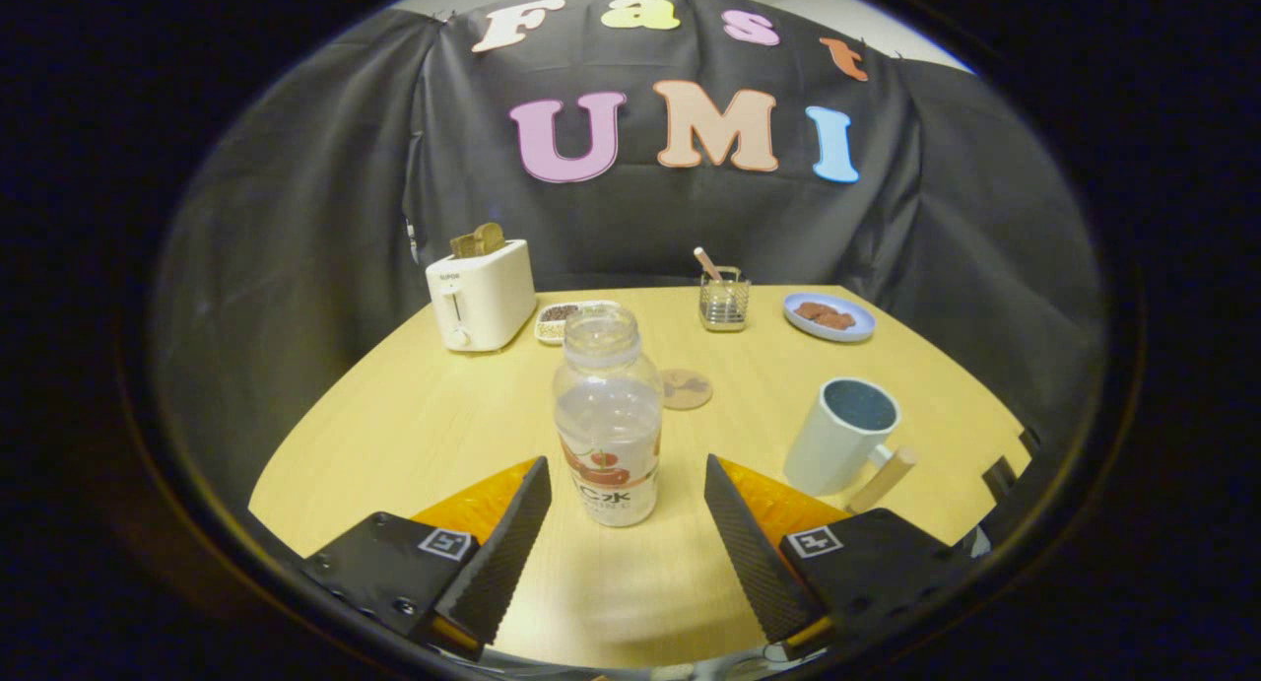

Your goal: Take the bottle from table, then pour the juice into the cup, finally place the bottle on the coaster

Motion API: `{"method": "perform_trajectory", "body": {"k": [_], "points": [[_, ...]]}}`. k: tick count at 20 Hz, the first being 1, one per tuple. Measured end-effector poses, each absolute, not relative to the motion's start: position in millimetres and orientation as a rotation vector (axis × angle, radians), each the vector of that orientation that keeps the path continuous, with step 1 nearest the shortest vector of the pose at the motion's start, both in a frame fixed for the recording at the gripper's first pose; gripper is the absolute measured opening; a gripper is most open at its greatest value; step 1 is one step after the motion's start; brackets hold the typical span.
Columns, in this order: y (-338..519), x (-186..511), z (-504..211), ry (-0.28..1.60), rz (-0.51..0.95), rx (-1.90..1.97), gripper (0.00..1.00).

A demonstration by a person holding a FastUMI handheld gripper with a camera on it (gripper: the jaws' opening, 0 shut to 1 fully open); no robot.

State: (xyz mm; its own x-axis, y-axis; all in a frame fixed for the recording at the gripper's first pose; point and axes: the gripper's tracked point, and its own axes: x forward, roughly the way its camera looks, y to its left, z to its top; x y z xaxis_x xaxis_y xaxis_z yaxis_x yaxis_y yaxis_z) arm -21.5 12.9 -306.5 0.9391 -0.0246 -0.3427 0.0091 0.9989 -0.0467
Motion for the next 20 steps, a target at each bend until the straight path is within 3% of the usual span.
{"method": "perform_trajectory", "body": {"k": [20], "points": [[21, 51, -344, 0.342, -0.048, -0.041, 0.98]]}}
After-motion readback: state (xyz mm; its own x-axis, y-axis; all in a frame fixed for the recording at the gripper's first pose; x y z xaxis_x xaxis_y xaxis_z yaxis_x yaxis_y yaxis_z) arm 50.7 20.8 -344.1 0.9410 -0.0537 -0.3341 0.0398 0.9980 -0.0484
